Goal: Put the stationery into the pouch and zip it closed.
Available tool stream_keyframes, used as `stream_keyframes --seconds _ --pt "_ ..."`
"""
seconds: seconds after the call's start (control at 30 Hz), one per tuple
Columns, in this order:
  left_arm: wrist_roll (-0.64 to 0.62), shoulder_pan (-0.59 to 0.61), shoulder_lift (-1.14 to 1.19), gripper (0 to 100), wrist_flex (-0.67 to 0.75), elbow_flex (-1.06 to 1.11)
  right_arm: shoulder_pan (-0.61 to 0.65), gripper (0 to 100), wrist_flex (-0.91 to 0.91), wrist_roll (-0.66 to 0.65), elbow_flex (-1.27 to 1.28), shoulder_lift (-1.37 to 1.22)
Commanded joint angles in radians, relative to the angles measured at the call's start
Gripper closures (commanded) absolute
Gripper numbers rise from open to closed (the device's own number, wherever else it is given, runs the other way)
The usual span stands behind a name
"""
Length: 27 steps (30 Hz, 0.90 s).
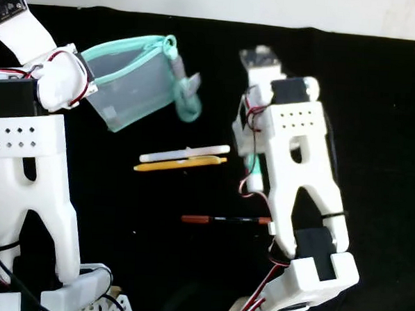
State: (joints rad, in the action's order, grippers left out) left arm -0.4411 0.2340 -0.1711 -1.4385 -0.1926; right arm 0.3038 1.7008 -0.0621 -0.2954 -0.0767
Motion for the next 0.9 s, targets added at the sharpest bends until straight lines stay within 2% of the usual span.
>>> stream_keyframes --seconds 0.0,0.23,0.53,0.73,0.87 --pt "-0.006 -0.004 0.007 99 0.006 0.016 0.008 99.2 -0.012 0.012 -0.211 0.033" --pt "-0.006 -0.004 0.007 99 0.006 0.016 0.099 99.2 -0.134 0.012 -0.487 0.028" --pt "-0.006 -0.004 0.007 99 0.006 0.016 0.217 99.2 -0.409 0.008 -0.519 0.028" --pt "-0.006 -0.005 0.007 99 0.006 0.018 0.283 99.2 -0.527 0.008 -0.530 -0.012" --pt "-0.006 -0.005 0.007 99 0.006 0.018 0.317 99.2 -0.570 0.012 -0.630 -0.087"
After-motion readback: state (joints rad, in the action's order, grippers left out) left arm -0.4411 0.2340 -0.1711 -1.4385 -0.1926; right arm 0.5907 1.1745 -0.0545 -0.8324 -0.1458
